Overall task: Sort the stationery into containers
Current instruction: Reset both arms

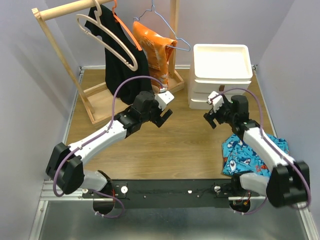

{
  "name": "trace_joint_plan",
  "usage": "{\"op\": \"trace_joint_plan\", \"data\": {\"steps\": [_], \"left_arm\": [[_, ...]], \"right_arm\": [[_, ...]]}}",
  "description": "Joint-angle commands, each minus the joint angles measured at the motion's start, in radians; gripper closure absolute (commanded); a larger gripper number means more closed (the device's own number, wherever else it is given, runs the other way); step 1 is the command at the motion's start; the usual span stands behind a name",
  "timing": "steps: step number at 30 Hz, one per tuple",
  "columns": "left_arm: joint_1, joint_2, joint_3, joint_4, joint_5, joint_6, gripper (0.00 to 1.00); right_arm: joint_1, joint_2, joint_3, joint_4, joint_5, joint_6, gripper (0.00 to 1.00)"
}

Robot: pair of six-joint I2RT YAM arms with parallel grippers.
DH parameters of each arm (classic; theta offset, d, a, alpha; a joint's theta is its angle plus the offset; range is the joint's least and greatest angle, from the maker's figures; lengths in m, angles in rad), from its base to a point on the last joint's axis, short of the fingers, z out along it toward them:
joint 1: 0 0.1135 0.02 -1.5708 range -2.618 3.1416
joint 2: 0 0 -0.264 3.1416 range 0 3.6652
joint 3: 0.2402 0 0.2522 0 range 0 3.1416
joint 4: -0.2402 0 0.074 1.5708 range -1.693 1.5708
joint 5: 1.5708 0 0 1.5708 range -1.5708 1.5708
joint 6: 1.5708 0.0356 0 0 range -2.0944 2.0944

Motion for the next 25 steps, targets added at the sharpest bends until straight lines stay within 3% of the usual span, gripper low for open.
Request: {"op": "trace_joint_plan", "data": {"steps": [1, 4, 6, 7, 10, 13, 25], "left_arm": [[0.006, -0.079, -0.023, -0.044, 0.034, 0.017, 0.01], [0.025, -0.089, -0.003, -0.048, 0.020, -0.001, 0.01], [0.063, -0.102, 0.009, -0.057, 0.022, -0.042, 0.01], [0.077, -0.106, 0.015, -0.062, 0.030, -0.084, 0.01], [0.118, -0.128, 0.000, -0.074, 0.051, -0.121, 0.01], [0.144, -0.142, -0.028, -0.070, 0.051, -0.127, 0.01], [0.175, -0.111, 0.014, -0.068, 0.073, -0.142, 0.01]], "right_arm": [[0.007, -0.231, 0.018, -0.317, -0.114, 0.327, 0.00], [0.007, -0.335, 0.027, -0.372, 0.004, 0.524, 0.00], [0.005, -0.368, 0.061, -0.396, 0.052, 0.565, 0.00], [0.007, -0.383, 0.078, -0.413, 0.187, 0.649, 0.00], [0.007, -0.376, 0.122, -0.487, 0.421, 0.708, 0.00], [0.005, -0.423, 0.115, -0.489, 0.544, 0.734, 0.00], [-0.074, -0.517, 0.106, -0.501, 0.473, 0.746, 0.00]]}}
